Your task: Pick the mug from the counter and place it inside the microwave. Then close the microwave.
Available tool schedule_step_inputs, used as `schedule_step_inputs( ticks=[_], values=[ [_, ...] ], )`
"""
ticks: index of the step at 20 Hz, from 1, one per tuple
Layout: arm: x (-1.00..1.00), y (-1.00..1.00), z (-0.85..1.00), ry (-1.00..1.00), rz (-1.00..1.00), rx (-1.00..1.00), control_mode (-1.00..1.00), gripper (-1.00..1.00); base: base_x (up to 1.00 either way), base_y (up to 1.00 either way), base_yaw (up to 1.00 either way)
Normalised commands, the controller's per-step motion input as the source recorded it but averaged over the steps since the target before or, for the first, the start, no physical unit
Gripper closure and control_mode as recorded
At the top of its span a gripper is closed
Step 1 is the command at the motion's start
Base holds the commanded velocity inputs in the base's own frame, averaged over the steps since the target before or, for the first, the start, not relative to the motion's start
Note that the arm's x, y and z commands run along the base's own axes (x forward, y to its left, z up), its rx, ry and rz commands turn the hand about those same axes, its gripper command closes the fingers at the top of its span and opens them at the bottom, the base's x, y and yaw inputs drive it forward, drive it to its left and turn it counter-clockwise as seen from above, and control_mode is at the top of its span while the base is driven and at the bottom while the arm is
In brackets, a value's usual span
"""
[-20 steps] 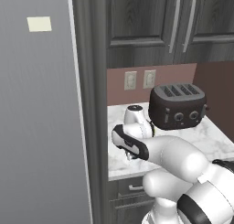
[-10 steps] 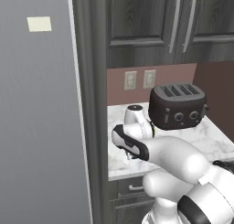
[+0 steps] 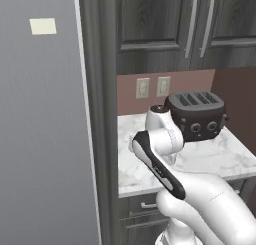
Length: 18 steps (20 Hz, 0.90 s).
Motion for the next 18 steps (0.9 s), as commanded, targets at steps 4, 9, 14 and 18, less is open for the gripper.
schedule_step_inputs(
  ticks=[4,9,14,18],
  values=[
    [-0.71,-0.23,0.91,-0.01,0.15,0.0,-1.0,1.0,0.0,0.0,0.0],
    [-0.6,-0.52,0.68,-0.02,0.19,-0.01,-1.0,1.0,0.0,0.0,0.0],
    [-0.44,-0.72,0.76,-0.01,0.22,-0.05,-1.0,1.0,0.0,0.0,0.0],
    [-0.45,-0.49,0.62,0.0,0.2,-0.02,-1.0,1.0,0.0,0.0,0.0]
  ],
)
